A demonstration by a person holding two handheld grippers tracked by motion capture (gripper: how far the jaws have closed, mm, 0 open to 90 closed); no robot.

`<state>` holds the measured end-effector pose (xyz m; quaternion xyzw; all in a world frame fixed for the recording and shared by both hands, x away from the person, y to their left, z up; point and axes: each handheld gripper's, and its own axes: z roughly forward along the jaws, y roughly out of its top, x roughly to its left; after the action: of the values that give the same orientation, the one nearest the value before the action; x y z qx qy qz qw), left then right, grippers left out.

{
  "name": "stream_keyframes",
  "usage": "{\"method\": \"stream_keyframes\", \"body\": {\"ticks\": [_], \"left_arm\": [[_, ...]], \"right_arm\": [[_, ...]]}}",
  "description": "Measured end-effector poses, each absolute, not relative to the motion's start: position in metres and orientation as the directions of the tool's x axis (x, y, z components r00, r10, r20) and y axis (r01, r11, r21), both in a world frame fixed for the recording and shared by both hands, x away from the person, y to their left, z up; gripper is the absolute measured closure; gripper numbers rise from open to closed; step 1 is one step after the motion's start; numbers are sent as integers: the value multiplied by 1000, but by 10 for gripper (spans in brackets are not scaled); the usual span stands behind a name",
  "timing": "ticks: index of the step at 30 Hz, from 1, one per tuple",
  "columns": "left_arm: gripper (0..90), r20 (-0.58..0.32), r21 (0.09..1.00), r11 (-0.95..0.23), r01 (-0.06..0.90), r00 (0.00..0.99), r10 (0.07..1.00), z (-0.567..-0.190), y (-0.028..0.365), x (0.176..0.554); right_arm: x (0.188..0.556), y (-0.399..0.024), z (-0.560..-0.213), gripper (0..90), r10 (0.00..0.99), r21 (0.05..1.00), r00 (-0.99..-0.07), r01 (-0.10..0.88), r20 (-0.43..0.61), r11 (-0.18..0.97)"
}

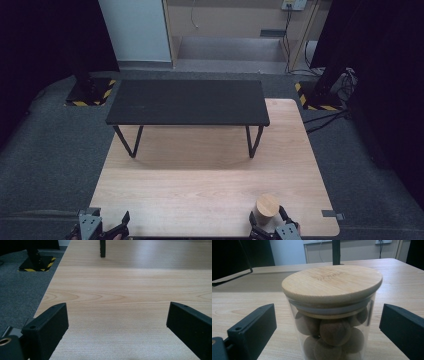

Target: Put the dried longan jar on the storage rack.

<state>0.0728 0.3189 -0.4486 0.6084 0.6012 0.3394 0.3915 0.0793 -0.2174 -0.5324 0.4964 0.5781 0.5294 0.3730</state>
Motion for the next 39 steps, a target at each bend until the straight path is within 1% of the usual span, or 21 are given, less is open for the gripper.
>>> {"method": "stream_keyframes", "body": {"ticks": [12,20,23,29,34,39], "left_arm": [[28,-60,883,29,468,50,997,-449,318,74],[28,-60,883,30,469,49,997,-449,320,74],[28,-60,882,30,470,49,997,-449,320,74],[29,-62,882,32,471,50,997,-449,320,73],[29,-63,883,34,468,46,997,-449,321,72],[29,-64,883,35,467,46,997,-449,322,72]], "right_arm": [[87,-213,-535,24,975,983,-204,174,88,-52],[92,-211,-538,62,978,983,-194,179,82,-47],[91,-210,-538,106,978,984,-195,175,75,-40],[90,-211,-538,246,977,986,-208,168,56,-20],[90,-208,-534,254,979,984,-201,176,42,-6],[88,-208,-530,256,980,982,-189,190,55,-18]]}}
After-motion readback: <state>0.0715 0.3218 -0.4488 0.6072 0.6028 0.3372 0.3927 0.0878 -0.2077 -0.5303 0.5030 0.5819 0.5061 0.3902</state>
